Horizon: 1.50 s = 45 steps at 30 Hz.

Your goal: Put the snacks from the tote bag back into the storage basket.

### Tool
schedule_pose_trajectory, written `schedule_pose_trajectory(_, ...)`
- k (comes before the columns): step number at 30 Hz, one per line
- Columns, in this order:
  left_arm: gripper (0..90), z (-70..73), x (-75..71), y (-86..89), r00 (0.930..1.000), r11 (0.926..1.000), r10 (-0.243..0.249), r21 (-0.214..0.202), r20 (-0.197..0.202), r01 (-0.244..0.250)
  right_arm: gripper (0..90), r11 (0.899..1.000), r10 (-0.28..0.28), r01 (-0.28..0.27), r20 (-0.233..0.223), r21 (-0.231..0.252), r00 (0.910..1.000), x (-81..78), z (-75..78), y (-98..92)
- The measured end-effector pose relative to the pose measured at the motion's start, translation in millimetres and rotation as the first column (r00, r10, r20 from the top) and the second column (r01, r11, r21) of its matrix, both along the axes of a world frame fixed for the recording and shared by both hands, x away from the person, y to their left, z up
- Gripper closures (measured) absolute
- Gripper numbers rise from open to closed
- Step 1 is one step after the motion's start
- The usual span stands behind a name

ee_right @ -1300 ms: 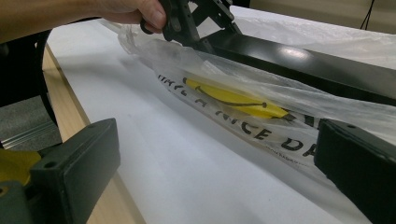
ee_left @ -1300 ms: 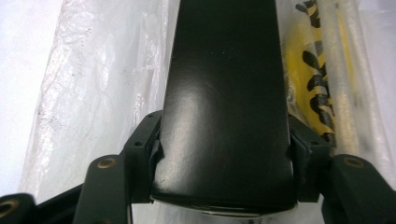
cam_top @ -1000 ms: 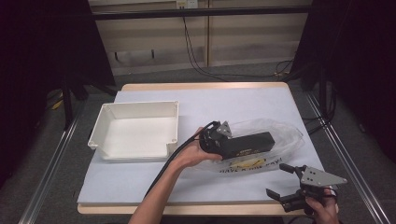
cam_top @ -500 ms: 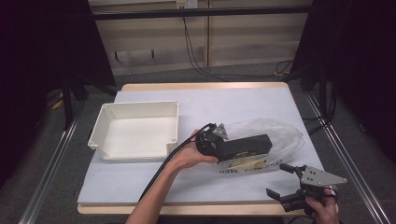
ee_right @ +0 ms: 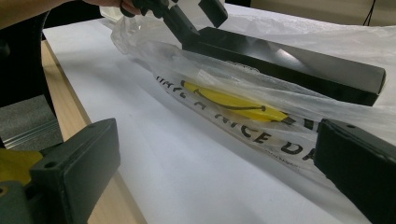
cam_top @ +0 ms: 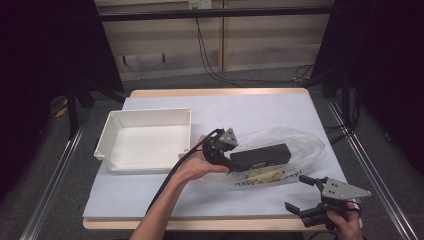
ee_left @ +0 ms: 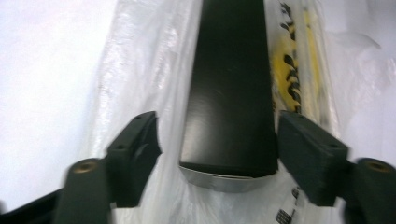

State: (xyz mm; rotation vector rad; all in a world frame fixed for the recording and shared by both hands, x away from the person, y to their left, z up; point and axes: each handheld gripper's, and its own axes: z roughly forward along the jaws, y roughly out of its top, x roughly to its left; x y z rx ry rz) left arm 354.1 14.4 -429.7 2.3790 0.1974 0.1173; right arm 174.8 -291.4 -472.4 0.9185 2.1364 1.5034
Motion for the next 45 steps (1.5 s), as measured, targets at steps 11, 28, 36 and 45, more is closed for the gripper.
schedule_pose_trajectory(11, 41.8, -5.7, 2.3, -12.7, 0.9982, 0.9963, -0.06, 0.062, -0.004, 0.06, 0.3, 1.0, -0.004, 0.004, 0.0, 0.0, 1.0, -0.1, 0.3, 0.0)
schedule_pose_trajectory(28, 39.4, -22.2, 7.8, -34.5, 0.9935, 0.9855, -0.101, 0.132, -0.054, 0.107, 0.2, 1.0, 0.005, -0.005, -0.001, -0.001, 1.0, -0.3, 0.3, 0.7)
schedule_pose_trajectory(36, 42.7, -21.0, 10.0, -32.1, 0.9926, 0.99, -0.092, 0.099, -0.079, 0.1, 0.2, 1.0, -0.001, 0.001, 0.003, 0.001, 1.0, 0.0, 0.5, -0.9)
schedule_pose_trajectory(45, 43.1, -10.2, 11.1, -24.2, 0.9939, 0.9907, -0.081, 0.104, -0.075, 0.089, 0.2, 1.0, -0.006, 0.006, 0.004, -0.002, 1.0, 0.1, 1.1, -1.8)
